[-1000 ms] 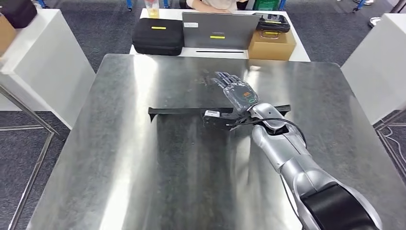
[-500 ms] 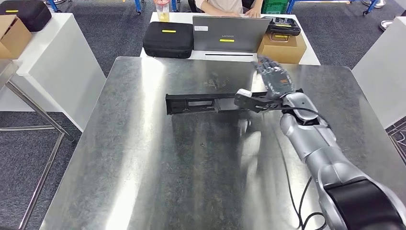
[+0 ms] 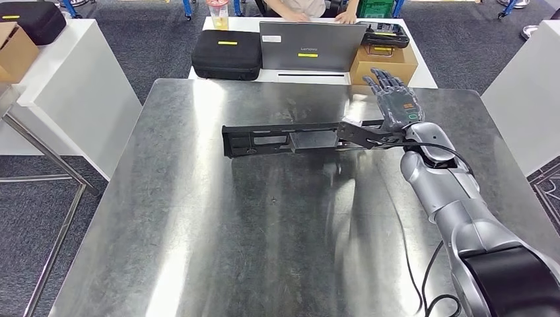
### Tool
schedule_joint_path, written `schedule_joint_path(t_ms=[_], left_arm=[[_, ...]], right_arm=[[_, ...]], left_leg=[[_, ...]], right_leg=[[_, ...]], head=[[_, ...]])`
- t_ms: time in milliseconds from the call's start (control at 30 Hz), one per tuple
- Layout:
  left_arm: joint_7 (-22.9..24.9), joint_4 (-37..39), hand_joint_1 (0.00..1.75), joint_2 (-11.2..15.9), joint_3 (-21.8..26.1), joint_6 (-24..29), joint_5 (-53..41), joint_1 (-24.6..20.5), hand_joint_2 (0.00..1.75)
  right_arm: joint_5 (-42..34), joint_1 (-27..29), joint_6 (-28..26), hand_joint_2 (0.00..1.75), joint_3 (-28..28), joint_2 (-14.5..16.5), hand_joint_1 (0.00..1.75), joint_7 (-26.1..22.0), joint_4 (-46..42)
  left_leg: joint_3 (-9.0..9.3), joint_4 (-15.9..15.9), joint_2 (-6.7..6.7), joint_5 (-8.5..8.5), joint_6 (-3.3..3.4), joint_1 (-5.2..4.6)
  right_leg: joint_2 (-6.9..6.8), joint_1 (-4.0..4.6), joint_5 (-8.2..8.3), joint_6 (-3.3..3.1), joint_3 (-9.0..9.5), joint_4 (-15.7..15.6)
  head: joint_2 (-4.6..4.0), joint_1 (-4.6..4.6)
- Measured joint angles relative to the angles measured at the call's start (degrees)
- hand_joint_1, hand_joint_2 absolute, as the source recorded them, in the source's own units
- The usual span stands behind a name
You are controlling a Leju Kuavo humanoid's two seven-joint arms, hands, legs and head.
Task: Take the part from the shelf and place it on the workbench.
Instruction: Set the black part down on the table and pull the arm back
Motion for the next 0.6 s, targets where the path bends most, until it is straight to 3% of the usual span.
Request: schedule_joint_path(t_ms=[300, 333, 433, 467, 600], left_arm=[[-1.4, 0.0, 0.0, -0.2, 1.5, -0.5, 2.6, 0.2, 0.0], [-1.8, 0.0, 0.0, -0.3, 1.9, -0.6, 3.0, 0.3, 0.44], [-3.0, 0.0, 0.0, -0.3, 2.8, -1.1, 3.6, 0.5, 0.44], [-3.2, 0.0, 0.0, -0.4, 3.0, -1.3, 3.6, 0.6, 0.0], [-3.3, 0.1, 0.0, -0.8, 3.3, -1.9, 3.4, 0.7, 0.0]], right_arm=[[2.1, -2.7, 1.3, 1.75, -0.7, -3.1, 0.0, 1.9, 1.5], [2.2, -3.7, 1.9, 1.75, -0.9, -3.7, 0.0, 1.8, 1.9], [2.6, -6.5, 3.2, 1.75, -1.3, -5.4, 0.0, 1.5, 3.1], [2.7, -7.2, 3.3, 1.75, -1.4, -6.0, 0.0, 1.4, 3.4], [2.5, -8.1, 3.3, 1.75, -2.1, -9.6, 0.0, 1.6, 3.8]], left_leg=[[-0.05, 0.0, -0.03, 0.01, -0.01, -0.2], [-0.05, 0.0, -0.01, 0.01, -0.01, -0.24], [-0.05, 0.0, 0.03, 0.01, 0.0, -0.29], [-0.05, 0.0, 0.02, 0.01, 0.0, -0.29], [-0.08, 0.0, -0.23, 0.01, 0.01, -0.34]], right_leg=[[-0.02, -0.08, 0.01, 0.01, -0.04, 0.0], [-0.01, -0.09, 0.01, 0.01, -0.05, 0.0], [-0.01, -0.12, 0.01, 0.01, -0.08, 0.0], [-0.02, -0.12, 0.01, 0.01, -0.09, 0.0], [-0.21, -0.13, 0.0, 0.02, -0.09, 0.0]], head=[[0.0, 0.01], [0.0, 0.0], [0.0, 0.01], [0.0, 0.0], [0.0, 0.01]])
